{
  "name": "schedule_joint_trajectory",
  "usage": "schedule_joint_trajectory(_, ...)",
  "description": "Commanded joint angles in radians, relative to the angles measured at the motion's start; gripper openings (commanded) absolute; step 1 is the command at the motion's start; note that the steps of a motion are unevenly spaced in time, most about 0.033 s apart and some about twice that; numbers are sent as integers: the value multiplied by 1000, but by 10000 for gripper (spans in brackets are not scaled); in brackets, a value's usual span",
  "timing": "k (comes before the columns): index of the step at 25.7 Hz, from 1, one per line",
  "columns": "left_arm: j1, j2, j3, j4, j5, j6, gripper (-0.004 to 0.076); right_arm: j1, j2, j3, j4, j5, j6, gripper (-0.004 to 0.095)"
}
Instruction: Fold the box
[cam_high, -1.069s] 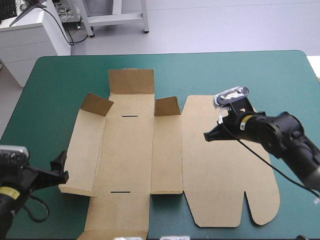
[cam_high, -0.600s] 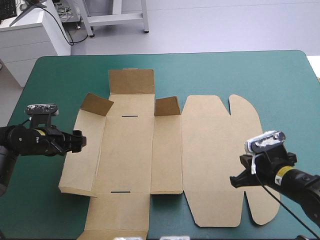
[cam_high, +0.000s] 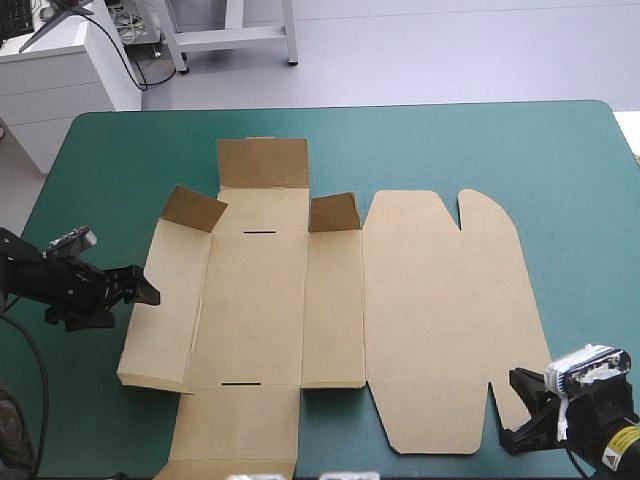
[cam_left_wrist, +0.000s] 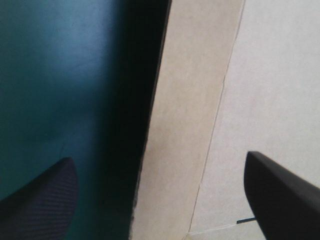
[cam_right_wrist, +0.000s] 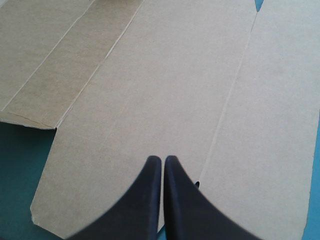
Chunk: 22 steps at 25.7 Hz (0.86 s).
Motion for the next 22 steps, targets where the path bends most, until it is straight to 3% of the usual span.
schedule_joint_trajectory(1, 3, -10, 4, -96, 34, 53, 636, -5, -22, -22, 0, -36, 0, 0)
schedule_joint_trajectory(7, 3, -10, 183, -213, -2, 134, 636, -5, -21, -22, 0, -44, 0, 0)
schedule_joint_trajectory(16, -109, -26, 194, -219, 78, 188, 620, -5, -21, -22, 0, -45, 0, 0)
schedule_joint_trajectory(19, -128, -26, 194, -209, 80, 188, 501, -5, -21, -22, 0, -43, -8, 0)
schedule_joint_trajectory(22, -128, -26, 192, -192, 83, 188, 242, -5, -21, -22, 0, -42, -8, 0)
